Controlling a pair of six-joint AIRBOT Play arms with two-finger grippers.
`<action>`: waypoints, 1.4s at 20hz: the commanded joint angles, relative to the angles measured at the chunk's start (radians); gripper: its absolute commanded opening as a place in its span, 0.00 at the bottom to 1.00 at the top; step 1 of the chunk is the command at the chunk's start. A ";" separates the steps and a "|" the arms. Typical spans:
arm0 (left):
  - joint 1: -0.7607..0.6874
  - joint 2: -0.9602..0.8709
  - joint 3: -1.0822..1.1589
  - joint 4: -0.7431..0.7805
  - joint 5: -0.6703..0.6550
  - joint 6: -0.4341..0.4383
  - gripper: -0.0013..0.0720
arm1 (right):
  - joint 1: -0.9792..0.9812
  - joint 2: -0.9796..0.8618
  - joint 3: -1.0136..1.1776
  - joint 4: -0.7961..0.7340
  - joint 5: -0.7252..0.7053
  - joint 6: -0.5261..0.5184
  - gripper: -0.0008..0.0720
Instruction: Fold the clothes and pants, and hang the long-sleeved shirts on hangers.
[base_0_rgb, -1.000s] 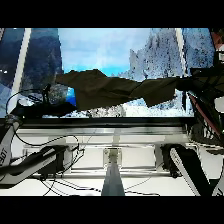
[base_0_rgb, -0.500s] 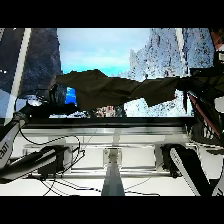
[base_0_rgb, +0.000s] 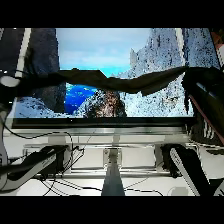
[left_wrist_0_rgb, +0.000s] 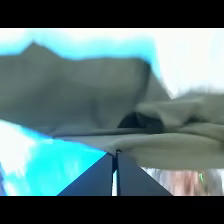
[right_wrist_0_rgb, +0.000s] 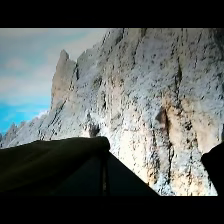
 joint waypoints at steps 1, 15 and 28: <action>0.056 0.166 0.227 -0.010 0.020 0.003 0.04 | 0.000 0.000 0.103 -0.028 -0.005 0.000 0.02; 0.127 0.715 0.284 -0.009 0.572 0.004 0.04 | 0.000 0.144 0.593 0.192 0.000 0.000 0.02; 0.118 0.093 0.278 -0.010 0.055 0.003 0.04 | 0.003 -0.302 0.582 0.239 0.273 0.007 0.02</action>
